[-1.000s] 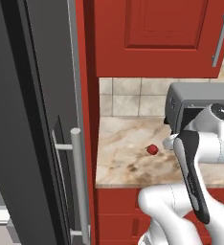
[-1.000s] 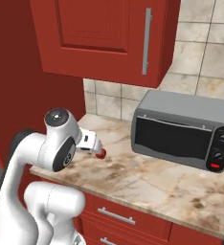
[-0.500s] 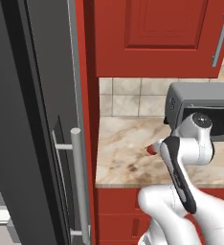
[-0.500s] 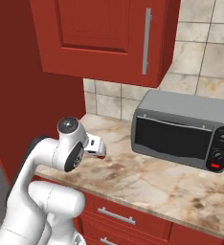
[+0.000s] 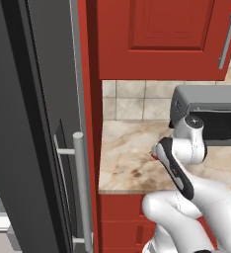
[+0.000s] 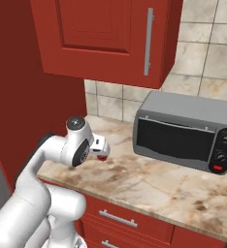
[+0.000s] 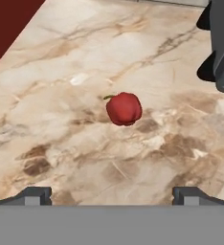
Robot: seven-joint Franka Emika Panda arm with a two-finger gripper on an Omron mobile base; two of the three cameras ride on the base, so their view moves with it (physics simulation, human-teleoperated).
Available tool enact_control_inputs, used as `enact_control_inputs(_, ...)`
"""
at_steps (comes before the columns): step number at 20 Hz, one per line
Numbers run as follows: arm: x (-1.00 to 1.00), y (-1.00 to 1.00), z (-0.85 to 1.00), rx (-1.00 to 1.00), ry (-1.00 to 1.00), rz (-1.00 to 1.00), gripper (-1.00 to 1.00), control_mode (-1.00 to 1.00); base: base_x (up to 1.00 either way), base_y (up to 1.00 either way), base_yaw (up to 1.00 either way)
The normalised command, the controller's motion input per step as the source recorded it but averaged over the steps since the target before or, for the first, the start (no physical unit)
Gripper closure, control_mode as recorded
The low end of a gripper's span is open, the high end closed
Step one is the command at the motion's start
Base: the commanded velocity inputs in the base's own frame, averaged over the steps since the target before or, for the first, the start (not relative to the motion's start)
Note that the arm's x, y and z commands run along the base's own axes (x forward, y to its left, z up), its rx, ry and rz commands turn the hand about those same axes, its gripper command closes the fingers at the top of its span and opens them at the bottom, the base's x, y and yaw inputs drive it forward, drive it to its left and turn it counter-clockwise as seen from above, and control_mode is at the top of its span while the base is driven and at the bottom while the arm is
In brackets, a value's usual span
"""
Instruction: Place the liquor on the top shelf of the fridge to keep it out of children's reach, and place the peach and bell pepper on lower shelves for easy access.
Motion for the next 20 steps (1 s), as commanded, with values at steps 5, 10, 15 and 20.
enact_control_inputs(5, 0.35, -0.04, -0.13, 0.0, 0.11, 0.0, -1.0, -1.0, 0.0, 0.0, 0.0)
enact_control_inputs(10, 0.27, -0.13, -0.35, 0.0, 0.03, 0.0, -1.0, -1.0, 0.0, 0.0, 0.0)
enact_control_inputs(15, 0.26, -0.14, -0.42, 0.0, 0.01, 0.0, -1.0, -1.0, 0.0, 0.0, 0.0)
enact_control_inputs(20, 0.24, -0.06, -0.36, 0.0, 0.0, 0.01, -1.0, -1.0, 0.0, 0.0, 0.0)
